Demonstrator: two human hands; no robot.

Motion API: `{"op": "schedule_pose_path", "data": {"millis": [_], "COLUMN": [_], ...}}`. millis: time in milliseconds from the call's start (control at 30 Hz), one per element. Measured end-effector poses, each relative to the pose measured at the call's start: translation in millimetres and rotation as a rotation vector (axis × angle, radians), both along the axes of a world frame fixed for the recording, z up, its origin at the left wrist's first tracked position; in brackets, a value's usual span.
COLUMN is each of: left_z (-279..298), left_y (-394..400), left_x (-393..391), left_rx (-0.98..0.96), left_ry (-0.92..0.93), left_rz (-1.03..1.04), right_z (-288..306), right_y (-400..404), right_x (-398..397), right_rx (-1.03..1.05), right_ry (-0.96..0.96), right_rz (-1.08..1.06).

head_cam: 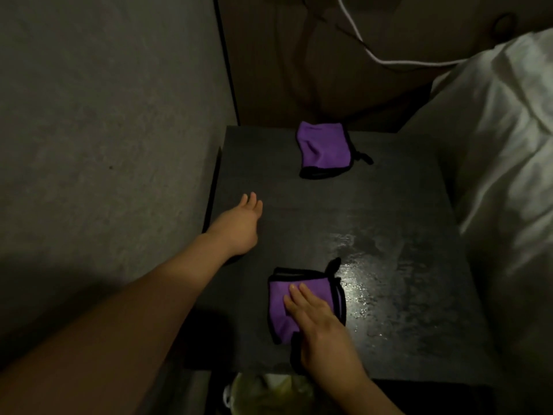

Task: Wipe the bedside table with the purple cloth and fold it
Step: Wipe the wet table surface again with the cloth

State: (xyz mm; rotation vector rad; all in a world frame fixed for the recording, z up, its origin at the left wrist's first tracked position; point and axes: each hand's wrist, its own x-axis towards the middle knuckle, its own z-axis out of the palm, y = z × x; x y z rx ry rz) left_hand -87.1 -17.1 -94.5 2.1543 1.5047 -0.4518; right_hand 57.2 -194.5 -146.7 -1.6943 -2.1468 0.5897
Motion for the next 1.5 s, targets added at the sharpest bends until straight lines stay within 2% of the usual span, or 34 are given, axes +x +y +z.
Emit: {"op": "schedule_pose_path", "data": {"millis": [267, 367, 400, 467, 533, 567, 633, 733, 833, 900, 1300, 1500], "left_z": [-1, -2, -3, -4, -4, -4, -3, -1, -2, -3, -2, 1], "left_y": [-14, -20, -22, -24, -25, -25, -23, -22, -22, -23, -27, -33], "left_x": [-2, -3, -3, -2, -3, -3, -5, -6, -5, -6, -8, -1], "left_rx": [-0.031, -0.036, -0.041, -0.045, -0.043, -0.045, -0.061, -0.076, -0.071, -0.063, -0.099, -0.071], "left_ry": [-0.036, -0.041, -0.043, -0.048, -0.051, -0.054, -0.068, -0.087, -0.097, -0.104, -0.065, -0.057], "left_rz": [0.006, 0.008, 0.013, 0.012, 0.001, -0.002, 0.005, 0.014, 0.01, 0.009, 0.001, 0.033], "right_z": [0, 10, 16, 34, 47, 52, 53, 36, 10, 6, -2, -14], "right_y": [-37, -43, -43, -37, -23, -12, 7, 25, 30, 32, -32, -51], "right_x": [4, 5, 8, 12, 12, 10, -4, -38, -65, -77, -75, -51], "right_rx": [0.021, 0.0, -0.03, -0.125, -0.116, -0.062, 0.007, -0.14, -0.112, -0.082, -0.126, 0.121], "right_ry": [0.023, -0.034, -0.03, 0.146, 0.285, 0.289, 0.254, 0.193, -0.026, -0.104, -0.208, -0.285], "right_rz": [0.105, 0.162, 0.126, -0.064, -0.216, -0.253, -0.272, -0.162, -0.044, -0.016, 0.325, 0.278]}}
